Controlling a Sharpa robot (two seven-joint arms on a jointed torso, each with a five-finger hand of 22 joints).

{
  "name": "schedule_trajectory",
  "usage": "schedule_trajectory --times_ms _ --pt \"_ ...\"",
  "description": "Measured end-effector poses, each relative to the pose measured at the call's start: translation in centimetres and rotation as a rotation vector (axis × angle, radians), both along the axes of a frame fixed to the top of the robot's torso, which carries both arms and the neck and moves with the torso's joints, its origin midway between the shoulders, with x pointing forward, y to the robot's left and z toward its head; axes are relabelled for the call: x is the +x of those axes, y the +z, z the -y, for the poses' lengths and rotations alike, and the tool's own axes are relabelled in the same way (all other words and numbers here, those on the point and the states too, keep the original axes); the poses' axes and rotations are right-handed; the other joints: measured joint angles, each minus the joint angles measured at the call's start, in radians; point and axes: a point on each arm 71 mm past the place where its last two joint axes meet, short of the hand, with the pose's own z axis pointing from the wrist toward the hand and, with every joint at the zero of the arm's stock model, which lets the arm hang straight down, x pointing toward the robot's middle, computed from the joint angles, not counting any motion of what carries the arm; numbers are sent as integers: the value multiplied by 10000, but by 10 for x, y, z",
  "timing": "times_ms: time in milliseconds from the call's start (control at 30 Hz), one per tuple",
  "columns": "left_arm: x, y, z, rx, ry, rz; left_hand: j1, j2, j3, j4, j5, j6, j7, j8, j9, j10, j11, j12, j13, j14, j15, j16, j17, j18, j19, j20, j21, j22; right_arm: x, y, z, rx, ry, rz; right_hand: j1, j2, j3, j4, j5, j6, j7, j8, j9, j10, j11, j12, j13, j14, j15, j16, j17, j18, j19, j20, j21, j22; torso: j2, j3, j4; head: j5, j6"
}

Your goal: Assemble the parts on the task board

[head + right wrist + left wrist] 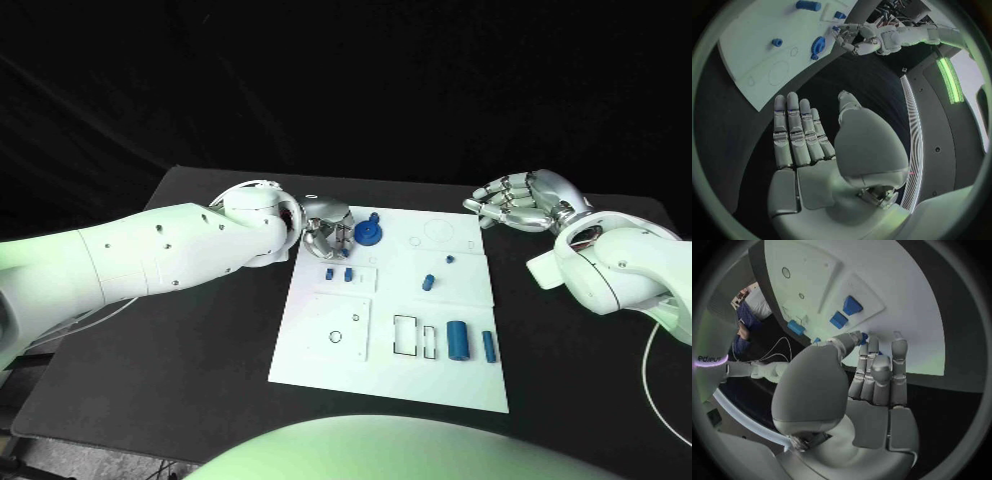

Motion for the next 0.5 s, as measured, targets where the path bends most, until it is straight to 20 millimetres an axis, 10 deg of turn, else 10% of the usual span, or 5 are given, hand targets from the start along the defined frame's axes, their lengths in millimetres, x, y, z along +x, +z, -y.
schedule_trajectory --times_ms 500 --pt "0 -1 0 8 -7 -44 -42 -42 -46 -9 -40 12 -9 -36 29 -1 0 -35 1 50 22 0 17 0 -1 0 0 -24 0 0 0 -2 -5 -7 0 0 0 0 0 0 0 0 0 0 0 0 0 0 0 0 0 0 0 0 0 0 -3 1 0 7 -17"
